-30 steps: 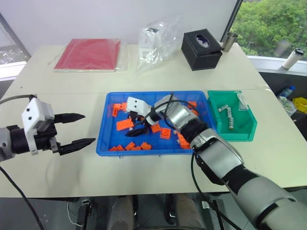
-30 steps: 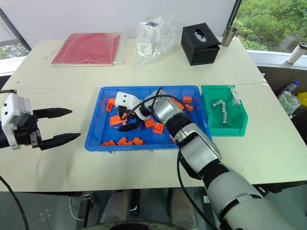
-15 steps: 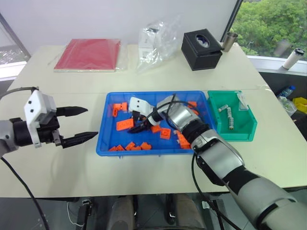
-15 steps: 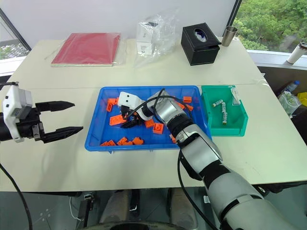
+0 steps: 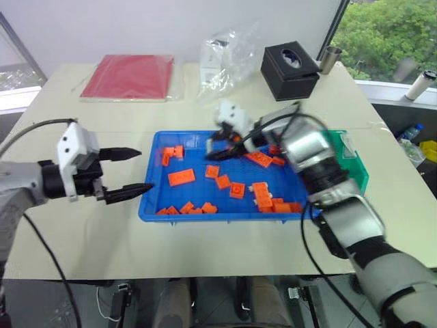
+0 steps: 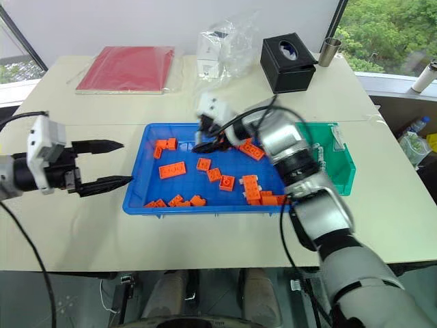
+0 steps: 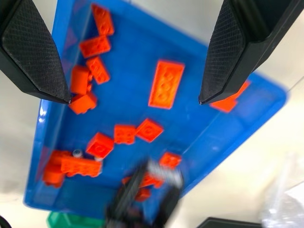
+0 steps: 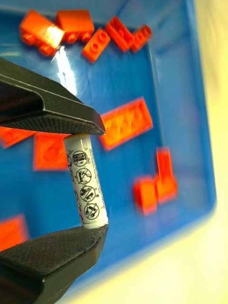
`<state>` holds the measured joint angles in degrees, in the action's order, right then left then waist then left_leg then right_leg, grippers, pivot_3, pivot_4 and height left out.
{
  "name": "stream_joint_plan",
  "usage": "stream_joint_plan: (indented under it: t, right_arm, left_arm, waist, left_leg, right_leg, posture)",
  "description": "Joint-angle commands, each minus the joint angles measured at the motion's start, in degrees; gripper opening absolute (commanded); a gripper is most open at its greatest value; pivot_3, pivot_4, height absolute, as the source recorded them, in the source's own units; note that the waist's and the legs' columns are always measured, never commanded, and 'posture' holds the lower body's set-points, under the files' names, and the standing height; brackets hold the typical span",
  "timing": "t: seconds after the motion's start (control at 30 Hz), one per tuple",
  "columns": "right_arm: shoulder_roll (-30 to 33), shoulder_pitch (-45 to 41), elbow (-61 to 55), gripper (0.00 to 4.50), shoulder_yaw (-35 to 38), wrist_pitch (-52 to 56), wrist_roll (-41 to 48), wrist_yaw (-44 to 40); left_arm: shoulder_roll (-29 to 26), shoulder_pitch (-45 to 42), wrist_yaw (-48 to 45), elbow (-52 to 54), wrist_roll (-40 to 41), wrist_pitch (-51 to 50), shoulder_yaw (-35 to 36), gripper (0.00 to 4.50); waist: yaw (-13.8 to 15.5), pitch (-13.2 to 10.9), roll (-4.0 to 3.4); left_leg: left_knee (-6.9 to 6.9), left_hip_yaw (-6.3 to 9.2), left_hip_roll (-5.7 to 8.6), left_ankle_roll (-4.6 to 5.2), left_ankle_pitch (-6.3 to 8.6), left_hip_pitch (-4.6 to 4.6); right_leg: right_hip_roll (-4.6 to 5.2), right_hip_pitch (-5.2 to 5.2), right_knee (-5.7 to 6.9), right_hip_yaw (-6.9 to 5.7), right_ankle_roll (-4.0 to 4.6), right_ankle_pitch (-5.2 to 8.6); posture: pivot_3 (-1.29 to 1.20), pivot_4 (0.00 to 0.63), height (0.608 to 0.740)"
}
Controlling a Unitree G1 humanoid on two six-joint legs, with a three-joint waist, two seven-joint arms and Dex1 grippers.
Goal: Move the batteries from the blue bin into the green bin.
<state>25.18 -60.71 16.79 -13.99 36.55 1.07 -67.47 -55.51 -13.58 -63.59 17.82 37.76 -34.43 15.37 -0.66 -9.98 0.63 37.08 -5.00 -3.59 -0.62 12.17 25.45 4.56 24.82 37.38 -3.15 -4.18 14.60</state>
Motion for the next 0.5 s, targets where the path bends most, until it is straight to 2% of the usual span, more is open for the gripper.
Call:
stream_joint_plan:
  t: [0.03,0.1,0.23,0.37,0.43,0.5]
  right_arm:
    - [7.2,2.5,-7.7,2.23,4.8,4.3,1.4,1.3]
    - [11.4,5.0,-10.8,2.23,7.1,6.2,2.0,2.2]
    - [22.7,15.4,-16.6,2.23,15.1,9.7,2.5,4.9]
    - [28.0,24.1,-20.0,2.23,20.0,11.8,3.1,8.2]
    - [29.2,27.2,-20.4,3.3,21.9,12.4,3.2,10.2]
    - [29.8,29.1,-20.9,4.13,22.3,11.7,3.2,11.6]
  left_arm:
    - [0.5,-3.7,-0.7,-1.3,-0.6,1.3,-2.3,4.5]
    - [0.8,-5.2,-1.4,-2.5,-0.9,1.7,-3.4,4.5]
    - [2.0,-9.2,-3.0,-5.6,-2.3,2.9,-6.7,4.5]
    - [2.6,-10.8,-4.5,-7.0,-3.0,3.8,-8.2,4.5]
    - [3.0,-11.7,-4.9,-7.5,-3.3,4.0,-8.9,4.5]
    - [3.3,-12.4,-5.2,-7.8,-3.5,4.1,-9.4,4.5]
  waist:
    - [0.1,0.0,0.0]
    - [0.0,0.0,0.01]
    - [0.2,0.0,0.01]
    - [-0.2,0.0,0.01]
    - [-0.4,0.0,0.01]
    - [-0.3,0.0,0.01]
  left_leg:
    - [0.0,0.0,0.0,0.0,0.0,0.0]
    - [0.0,-0.01,0.01,0.0,0.0,-0.01]
    - [-0.02,0.0,0.03,0.01,0.0,0.01]
    - [-0.01,-0.04,0.03,0.02,0.0,-0.02]
    - [-0.02,-0.05,0.0,0.02,0.0,-0.07]
    - [-0.01,-0.03,-0.01,0.02,0.0,-0.08]
  right_leg:
    - [0.0,0.0,0.0,-0.01,0.0,0.0]
    - [0.0,0.0,-0.02,-0.01,0.0,0.0]
    - [-0.01,0.0,-0.06,-0.01,-0.01,0.01]
    - [0.0,0.0,-0.06,0.01,-0.01,0.0]
    - [-0.05,-0.01,-0.05,0.04,-0.01,0.01]
    - [-0.08,-0.01,-0.04,0.04,-0.01,0.01]
  posture:
    - [0.0,0.15,0.736]
    - [0.0,0.15,0.736]
    - [0.0,0.15,0.736]
    - [0.0,0.15,0.736]
    - [0.0,0.15,0.736]
    - [0.0,0.15,0.736]
